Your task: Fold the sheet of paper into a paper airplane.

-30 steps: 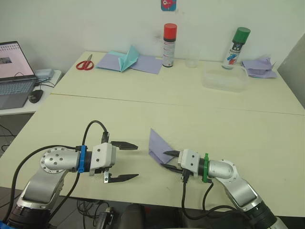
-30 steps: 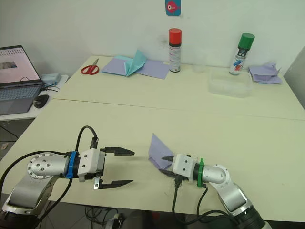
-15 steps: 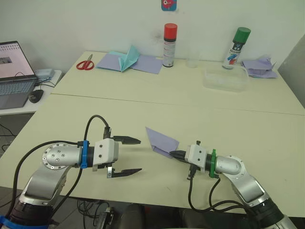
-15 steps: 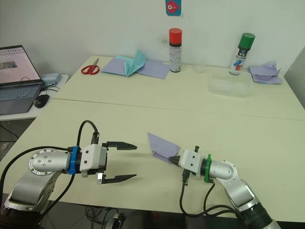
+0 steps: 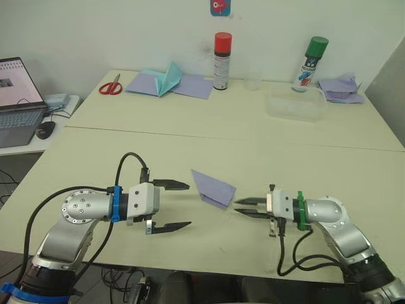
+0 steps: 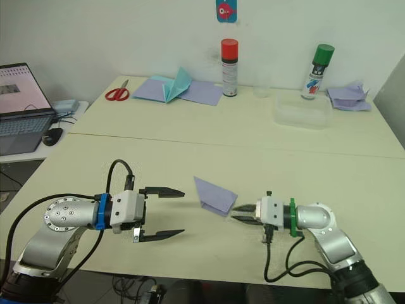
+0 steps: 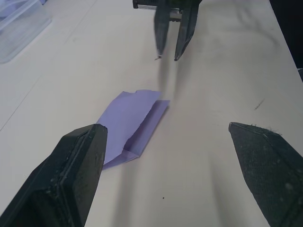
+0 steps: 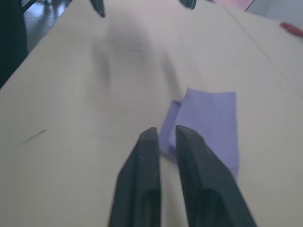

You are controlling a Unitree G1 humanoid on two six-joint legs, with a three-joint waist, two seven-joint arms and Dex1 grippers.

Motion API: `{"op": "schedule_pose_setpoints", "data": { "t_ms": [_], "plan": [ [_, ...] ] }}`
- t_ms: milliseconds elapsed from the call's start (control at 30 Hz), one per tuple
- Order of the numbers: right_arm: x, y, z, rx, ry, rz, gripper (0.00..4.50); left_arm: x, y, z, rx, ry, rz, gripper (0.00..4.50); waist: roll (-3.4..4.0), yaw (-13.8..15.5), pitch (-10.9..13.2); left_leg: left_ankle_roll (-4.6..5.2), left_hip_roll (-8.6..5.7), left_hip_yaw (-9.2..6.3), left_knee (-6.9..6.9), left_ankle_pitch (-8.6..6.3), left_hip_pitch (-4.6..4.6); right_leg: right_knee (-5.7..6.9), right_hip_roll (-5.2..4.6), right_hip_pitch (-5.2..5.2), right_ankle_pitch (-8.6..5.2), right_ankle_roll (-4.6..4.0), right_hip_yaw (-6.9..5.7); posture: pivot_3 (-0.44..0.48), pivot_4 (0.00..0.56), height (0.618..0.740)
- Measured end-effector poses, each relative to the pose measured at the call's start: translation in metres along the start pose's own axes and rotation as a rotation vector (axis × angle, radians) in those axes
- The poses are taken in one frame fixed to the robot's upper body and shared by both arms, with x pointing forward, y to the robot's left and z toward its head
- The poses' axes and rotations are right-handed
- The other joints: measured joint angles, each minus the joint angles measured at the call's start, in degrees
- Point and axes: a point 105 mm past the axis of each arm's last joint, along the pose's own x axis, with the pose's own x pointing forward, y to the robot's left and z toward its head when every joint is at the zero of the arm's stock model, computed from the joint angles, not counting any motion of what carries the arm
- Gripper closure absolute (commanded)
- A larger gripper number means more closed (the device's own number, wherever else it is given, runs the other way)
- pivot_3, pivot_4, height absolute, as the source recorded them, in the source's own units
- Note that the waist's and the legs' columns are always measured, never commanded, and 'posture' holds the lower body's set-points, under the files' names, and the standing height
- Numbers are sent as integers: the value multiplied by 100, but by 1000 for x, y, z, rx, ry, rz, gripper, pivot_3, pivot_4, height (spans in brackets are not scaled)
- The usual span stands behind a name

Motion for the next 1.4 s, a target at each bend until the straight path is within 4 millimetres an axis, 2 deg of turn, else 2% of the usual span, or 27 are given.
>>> {"op": "schedule_pose_setpoints", "data": {
  "t_ms": [33,133,233,367,500,867,1033,1133,1333,1400],
  "plan": [
    [3,-1,-1,-37,8,-12,2386,0,0,-1,-3,0,5,0,0,1,0,0,-1,0,0,0,-1,-1,0,0,-1,-1,1,0,150,740],
    [11,4,-7,-94,32,-18,1427,0,-2,-2,-11,2,5,0,0,3,0,-1,-3,3,-1,-1,-1,-2,-2,0,-3,-5,1,0,150,740],
    [19,8,-13,-112,48,-27,1427,0,-2,-2,-11,2,5,0,1,3,1,-1,-3,5,1,-1,0,0,-2,0,-2,-5,2,0,150,740],
    [25,1,-17,-111,55,-87,1427,0,-1,-1,-8,1,6,0,1,2,1,-2,-3,5,2,0,1,1,-2,1,-2,-5,2,0,150,740],
    [27,-1,-16,-108,46,-99,1427,0,0,0,-3,0,5,0,1,6,1,-1,-3,5,0,-1,0,0,-2,0,-5,-9,3,0,150,740],
    [35,-2,-32,-20,110,-147,1427,0,0,0,0,-1,3,0,1,3,1,-2,-2,3,0,-1,0,1,-2,0,-6,-12,3,0,150,740],
    [37,-6,-34,-26,124,-166,1427,1,0,1,2,-2,-2,0,1,2,1,-1,-2,3,0,-1,1,1,-2,0,-6,-12,3,0,150,740],
    [37,-9,-35,-27,132,-166,2011,2,0,0,-2,-2,-1,0,1,2,1,-2,-2,3,0,-1,0,1,-2,0,-6,-12,3,0,150,740],
    [37,-10,-38,-17,142,-164,4301,3,11,2,-48,-16,57,0,1,1,1,-1,-3,2,0,-1,0,1,-2,0,-6,-12,3,0,150,740],
    [37,-11,-38,-20,141,-162,4463,3,12,2,-68,-17,68,0,2,0,1,-1,-2,2,-1,-1,0,1,-2,0,-6,-12,3,0,150,740]
  ]
}}
